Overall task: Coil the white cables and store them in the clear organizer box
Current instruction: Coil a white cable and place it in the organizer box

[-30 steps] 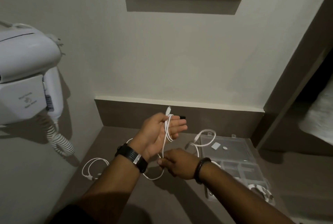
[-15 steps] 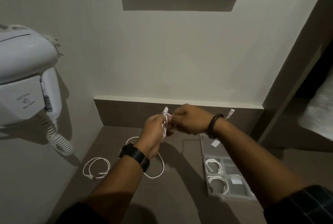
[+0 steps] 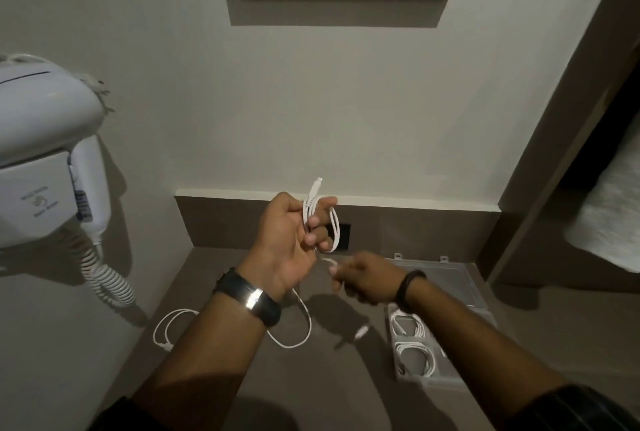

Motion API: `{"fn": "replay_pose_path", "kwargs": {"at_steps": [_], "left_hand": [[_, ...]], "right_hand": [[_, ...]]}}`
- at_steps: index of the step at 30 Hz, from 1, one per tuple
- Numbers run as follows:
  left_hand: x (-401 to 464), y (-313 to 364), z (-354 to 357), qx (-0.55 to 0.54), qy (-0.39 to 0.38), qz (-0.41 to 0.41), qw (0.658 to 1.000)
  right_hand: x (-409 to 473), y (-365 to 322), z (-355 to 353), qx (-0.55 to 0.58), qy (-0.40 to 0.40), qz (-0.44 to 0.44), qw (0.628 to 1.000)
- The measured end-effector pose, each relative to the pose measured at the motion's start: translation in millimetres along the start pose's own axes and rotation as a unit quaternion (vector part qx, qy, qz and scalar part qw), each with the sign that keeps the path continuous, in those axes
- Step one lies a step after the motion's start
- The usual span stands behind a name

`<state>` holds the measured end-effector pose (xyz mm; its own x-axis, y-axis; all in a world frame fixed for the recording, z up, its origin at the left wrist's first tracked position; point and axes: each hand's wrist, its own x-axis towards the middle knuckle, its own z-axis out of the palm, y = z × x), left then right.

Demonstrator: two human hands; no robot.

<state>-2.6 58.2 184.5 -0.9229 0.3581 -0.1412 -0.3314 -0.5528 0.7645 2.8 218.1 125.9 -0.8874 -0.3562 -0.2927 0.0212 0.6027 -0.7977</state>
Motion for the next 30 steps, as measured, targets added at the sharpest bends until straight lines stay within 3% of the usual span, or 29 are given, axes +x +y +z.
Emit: {"fn": "replay_pose_path", "kwargs": {"at_steps": [6, 10, 12, 17, 19, 24, 30], "left_hand": [[-4.7, -24.1, 2.2, 0.095, -0.026, -0.045, 0.994], [0.9, -35.8, -7.0, 0.255, 0.064, -0.019, 0.965], [4.3, -36.1, -10.4, 0.278, 0.103, -0.005, 0.955], [14.2, -20.4, -13.6, 0.136, 0.136, 0.01, 0.981], [14.5, -10.8, -17.8, 0.063, 0.099, -0.009, 0.993], [8.2, 1.3, -19.7, 0.037, -0.006, -0.014, 0.999], [0.5, -7.8, -13.7, -0.008, -0.076, -0.069, 0.995]], "right_hand": [[20.1, -30.5, -71.8, -0.089, 0.074, 0.034, 0.993], [17.0, -66.4, -93.4, -0.108, 0.076, 0.03, 0.991], [8.7, -80.9, -86.0, -0.104, 0.079, 0.003, 0.991], [-18.0, -83.6, -20.0, -0.094, 0.026, -0.107, 0.99], [-21.4, -67.4, 6.0, -0.037, -0.004, -0.121, 0.992], [-13.8, -18.3, 9.2, 0.055, -0.086, -0.047, 0.994], [0.9, -1.8, -43.2, 0.084, -0.089, -0.007, 0.992]]}}
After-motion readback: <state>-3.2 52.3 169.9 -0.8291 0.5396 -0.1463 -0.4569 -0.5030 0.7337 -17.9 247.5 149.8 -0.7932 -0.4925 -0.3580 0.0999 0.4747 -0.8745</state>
